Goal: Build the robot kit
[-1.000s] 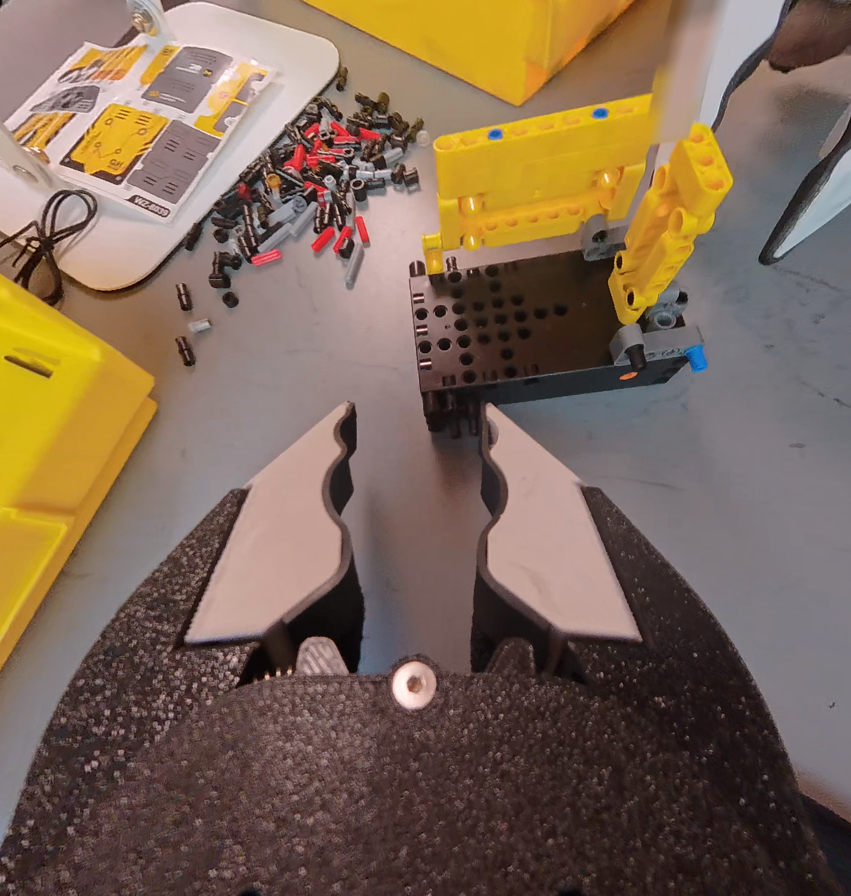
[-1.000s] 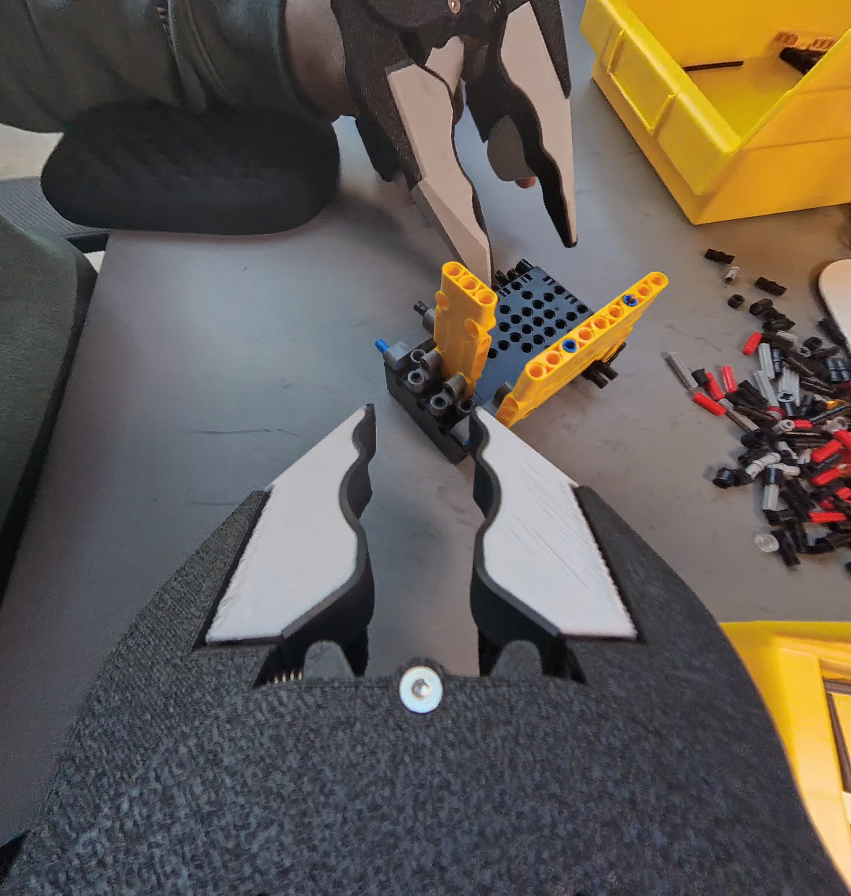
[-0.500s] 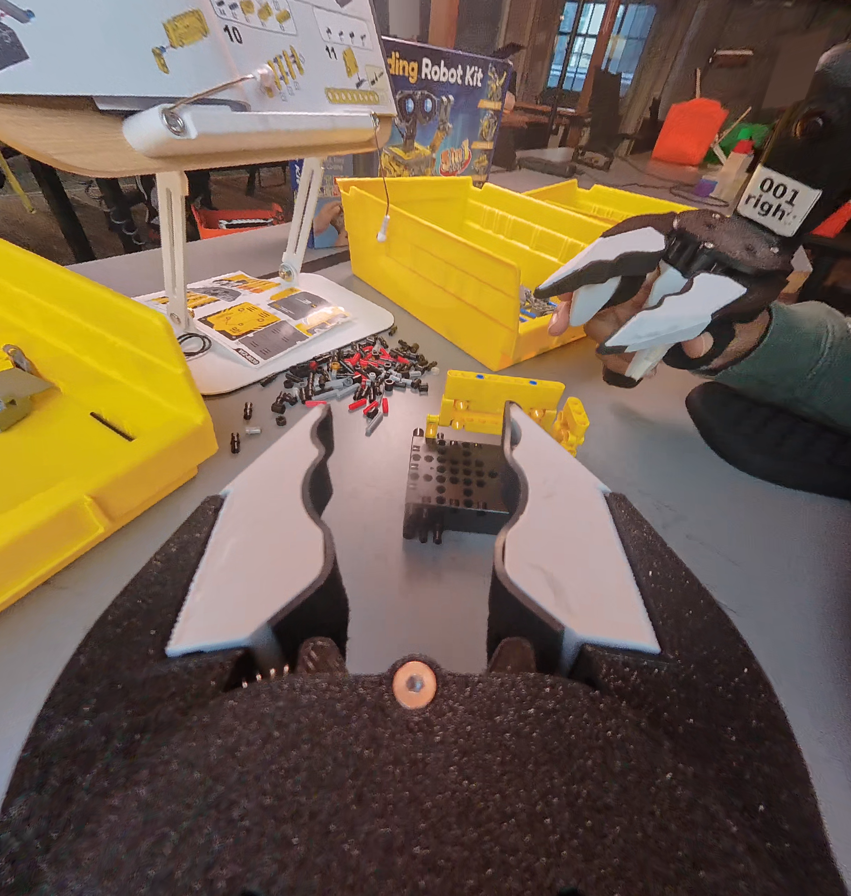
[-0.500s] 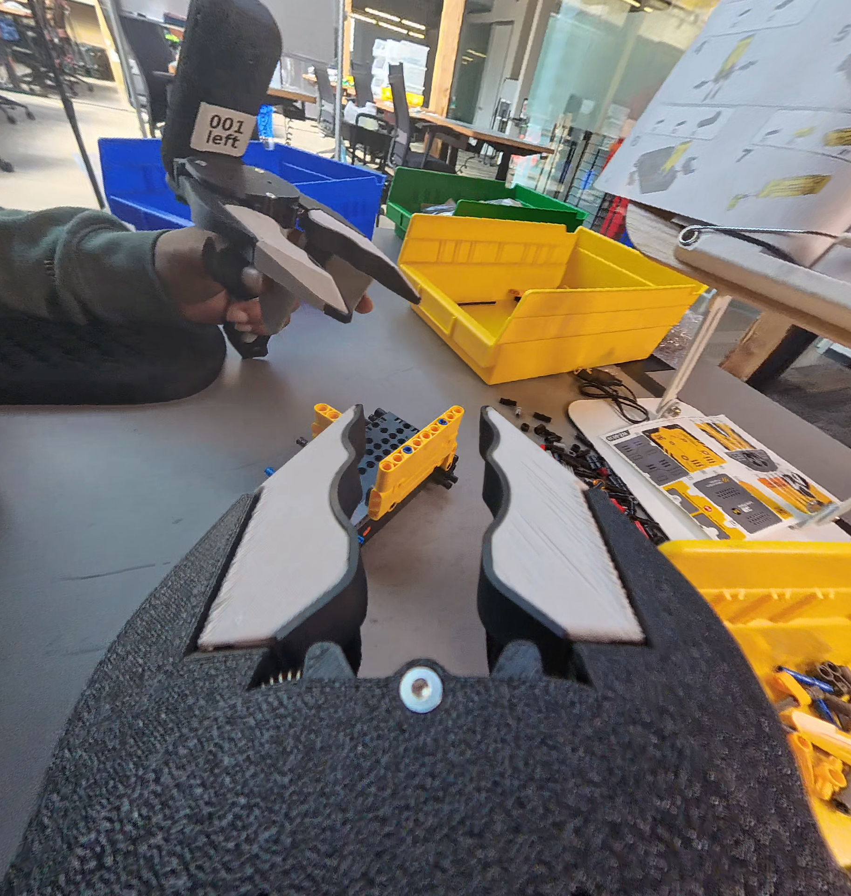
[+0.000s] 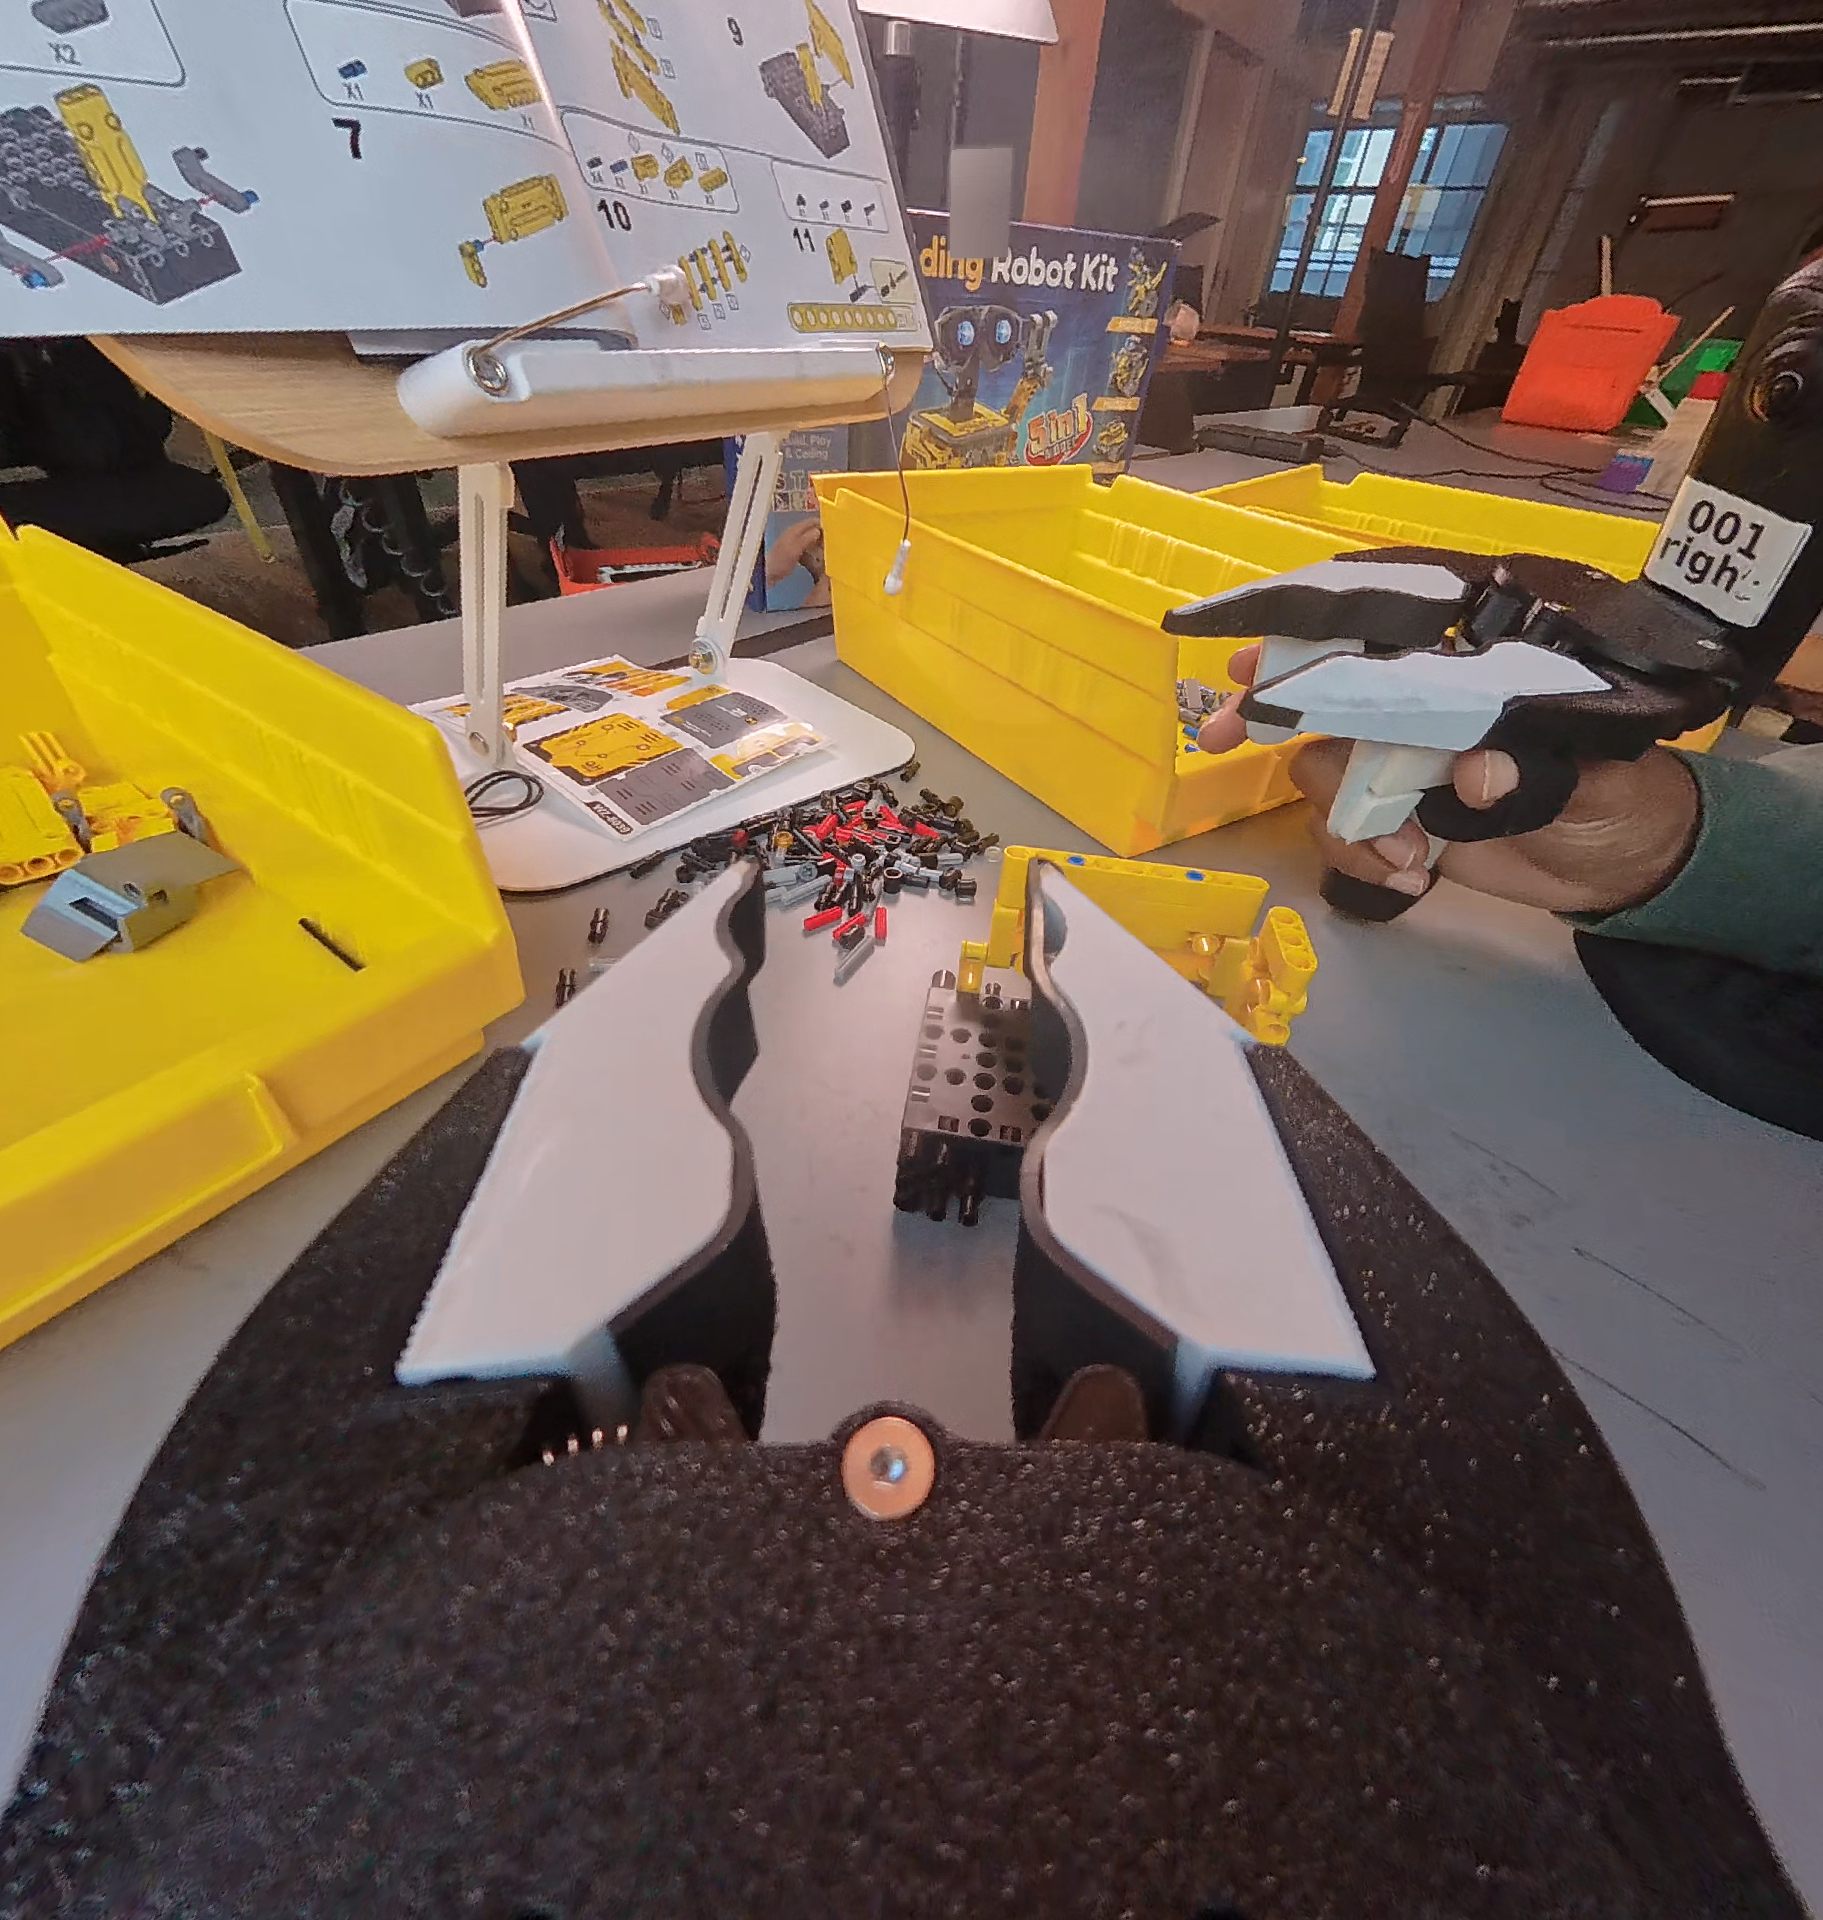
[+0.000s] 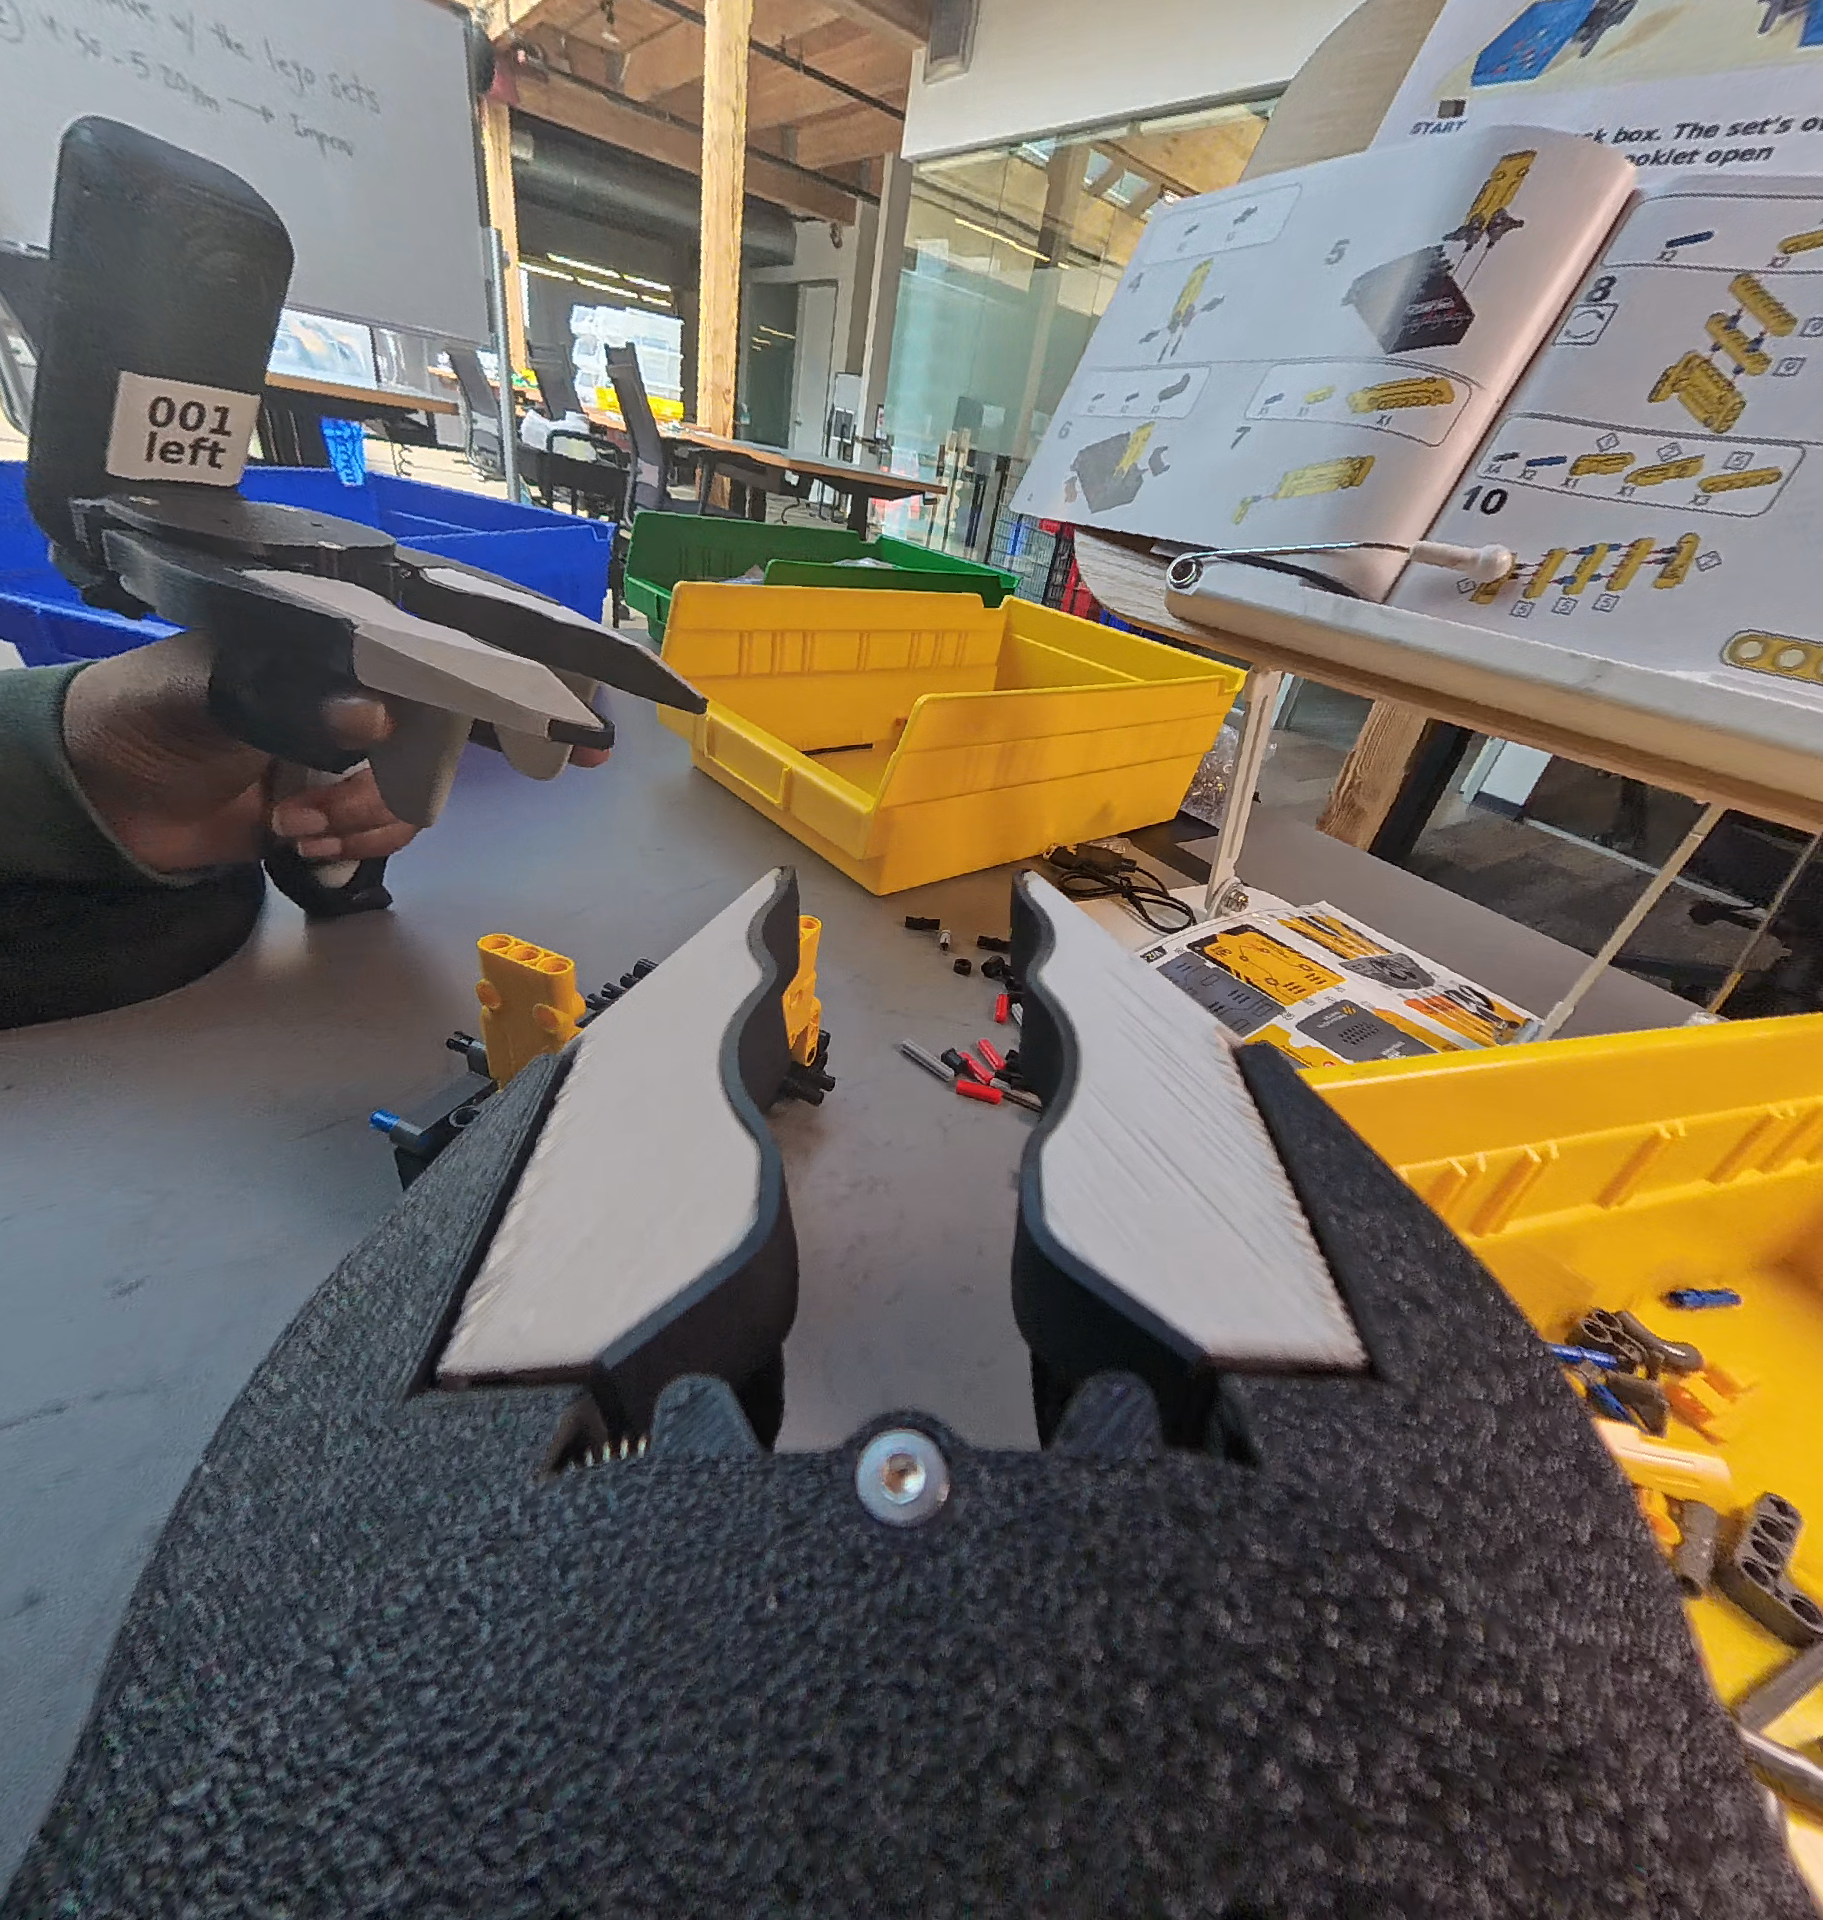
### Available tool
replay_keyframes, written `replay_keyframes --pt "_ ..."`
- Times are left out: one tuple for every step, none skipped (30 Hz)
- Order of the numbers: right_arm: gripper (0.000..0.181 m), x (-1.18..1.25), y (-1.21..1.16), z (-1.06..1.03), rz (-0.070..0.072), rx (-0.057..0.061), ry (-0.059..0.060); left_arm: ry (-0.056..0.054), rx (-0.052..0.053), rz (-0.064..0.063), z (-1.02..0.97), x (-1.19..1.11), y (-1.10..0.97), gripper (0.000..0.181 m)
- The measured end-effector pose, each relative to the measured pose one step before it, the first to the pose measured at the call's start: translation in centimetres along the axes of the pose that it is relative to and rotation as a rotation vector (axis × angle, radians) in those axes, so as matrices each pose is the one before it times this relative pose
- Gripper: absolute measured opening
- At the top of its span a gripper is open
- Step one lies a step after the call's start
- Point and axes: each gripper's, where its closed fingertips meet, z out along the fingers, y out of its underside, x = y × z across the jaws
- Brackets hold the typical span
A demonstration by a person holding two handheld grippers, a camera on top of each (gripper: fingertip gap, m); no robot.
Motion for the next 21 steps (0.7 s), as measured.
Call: replay_keyframes --pt "0.04 0.056 0.118 0.074 0.006 0.0003 0.0115 -0.0089 -0.002 -0.0041 0.091 -0.111 0.126 0.049" --pt "0.039 0.059 0.189 0.081 0.0018 -0.0026 0.0147 -0.0082 -0.0041 -0.0031 0.083 -0.11 0.124 0.049" --pt "0.038 0.037 0.203 0.091 -0.0078 -0.0074 0.0143 -0.008 -0.0055 -0.0036 0.089 -0.109 0.121 0.049" --pt "0.038 0.108 0.011 0.039 -0.0167 -0.003 0.0206 -0.0051 -0.0058 -0.0035 0.094 -0.083 0.132 0.049" --pt "0.038 0.028 0.009 -0.001 -0.015 0.0005 0.0155 -0.0005 -0.0063 -0.0008 0.099 -0.007 0.109 0.049" --pt "0.037 -0.038 -0.058 -0.064 -0.0144 0.0059 0.0097 0.0011 -0.0061 0.0024 0.076 0.047 0.092 0.049" --pt "0.036 -0.12 -0.047 -0.049 -0.0128 0.004 0.0018 0.001 -0.0044 0.0049 0.063 0.071 0.076 0.049" --pt "0.036 -0.097 0.032 -0.024 -0.0082 -0.0016 -0.0013 0.0011 -0.0016 0.0077 0.033 0.095 0.025 0.049" --pt "0.036 0.016 -0.008 -0.017 -0.0024 0.001 0.0011 0.0008 0.0015 0.0102 0.006 0.115 -0.019 0.049" --pt "0.036 0.047 -0.029 -0.02 0.0037 0.0028 -0.0014 -0.0021 0.0058 0.0108 -0.041 0.07 -0.081 0.05" --pt "0.036 0.088 -0.043 -0.011 0.0063 0.0033 -0.0016 -0.0071 0.0127 0.0088 -0.133 -0.027 -0.193 0.051" --pt "0.036 0.251 -0.141 -0.039 0.0085 0.008 0.0072 -0.0086 0.0185 0.0049 -0.178 -0.118 -0.291 0.052" --pt "0.036 0.238 -0.278 -0.048 0.0114 0.0138 0.0044 -0.0048 0.0209 -0.0005 -0.184 -0.162 -0.35 0.053" --pt "0.036 0.137 -0.266 -0.018 0.0155 0.0108 -0.0025 -0.0015 0.0204 -0.0067 -0.146 -0.197 -0.348 0.054" --pt "0.037 0.12 -0.243 -0.015 0.0169 0.0112 -0.0002 0.0025 0.0189 -0.0102 -0.1 -0.17 -0.329 0.057" --pt "0.037 0.021 -0.267 -0.019 0.0136 0.0131 -0.0037 0.006 0.0177 -0.0081 -0.081 -0.122 -0.311 0.058" --pt "0.037 -0.033 -0.254 0.019 0.0109 0.0096 -0.0052 -0.0005 0.017 -0.0028 -0.045 -0.201 -0.295 0.059" --pt "0.036 0.07 -0.288 0.084 0.0082 0.0086 0.0022 -0.009 0.0157 0.0041 0.008 -0.349 -0.28 0.061" --pt "0.035 0.105 -0.508 0.19 0.005 0.0153 0.0042 -0.0119 0.0106 0.0112 0.127 -0.434 -0.21 0.061" --pt "0.033 0.117 -0.751 0.37 -0.0032 0.0141 0.0062 -0.0144 0.0071 0.0126 0.212 -0.506 -0.178 0.061" --pt "0.028 0.437 -0.985 0.573 -0.0229 0.0063 0.0253 -0.0118 0.0094 0.0107 0.285 -0.485 -0.206 0.058"
